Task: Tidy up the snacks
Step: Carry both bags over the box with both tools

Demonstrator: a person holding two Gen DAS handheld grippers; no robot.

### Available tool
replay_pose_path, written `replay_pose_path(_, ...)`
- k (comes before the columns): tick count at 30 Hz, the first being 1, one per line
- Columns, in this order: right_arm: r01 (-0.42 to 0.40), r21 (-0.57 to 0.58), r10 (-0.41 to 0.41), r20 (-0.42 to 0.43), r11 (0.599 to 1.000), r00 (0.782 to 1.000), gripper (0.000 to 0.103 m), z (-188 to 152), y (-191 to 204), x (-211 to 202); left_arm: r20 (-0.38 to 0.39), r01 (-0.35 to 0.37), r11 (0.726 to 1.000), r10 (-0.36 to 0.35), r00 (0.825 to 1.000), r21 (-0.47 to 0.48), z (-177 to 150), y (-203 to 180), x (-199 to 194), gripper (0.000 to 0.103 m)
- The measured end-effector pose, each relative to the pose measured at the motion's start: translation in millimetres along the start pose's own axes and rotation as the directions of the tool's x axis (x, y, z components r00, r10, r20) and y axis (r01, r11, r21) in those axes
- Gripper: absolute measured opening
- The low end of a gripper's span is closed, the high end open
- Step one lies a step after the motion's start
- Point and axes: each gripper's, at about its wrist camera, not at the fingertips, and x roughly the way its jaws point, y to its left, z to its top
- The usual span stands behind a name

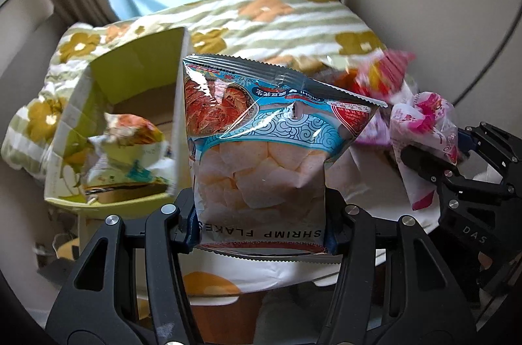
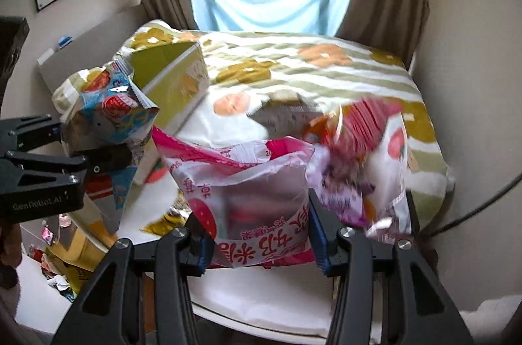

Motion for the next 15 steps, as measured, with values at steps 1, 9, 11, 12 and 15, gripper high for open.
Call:
replay_pose_path(1, -0.008, -0.016, 0.008, 0.001, 1.000, 1.000, 0.045, 9, 3, -1, 0.008, -0.003, 1.000, 0.003, 1.000, -0.015, 4, 7, -3, 0.052)
replay_pose_path(9, -0.052, -0.121, 0.057, 0.038, 0.991, 0.998, 0.045, 75, 44, 1, 0.070, -0.043, 0.995, 0.050, 0.996, -0.094, 40, 79, -24, 0.052)
replay_pose_path(11, -0.066, -0.134, 0.072, 0.037, 0.989, 0.997, 0.045, 94, 60, 9, 0.077, -0.054, 0.993, 0.062, 0.995, -0.104, 48, 100, -24, 0.052)
replay_pose_path(12, -0.077, -0.133, 0.083, 0.038, 0.988, 0.996, 0.045, 102, 67, 14, 0.079, -0.058, 0.992, 0.067, 0.995, -0.111, 52, 112, -23, 0.052)
replay_pose_path(15, -0.097, -0.131, 0.102, 0.028, 0.987, 0.994, 0.045, 123, 91, 32, 0.073, -0.057, 0.990, 0.067, 0.995, -0.127, 67, 150, -15, 0.052)
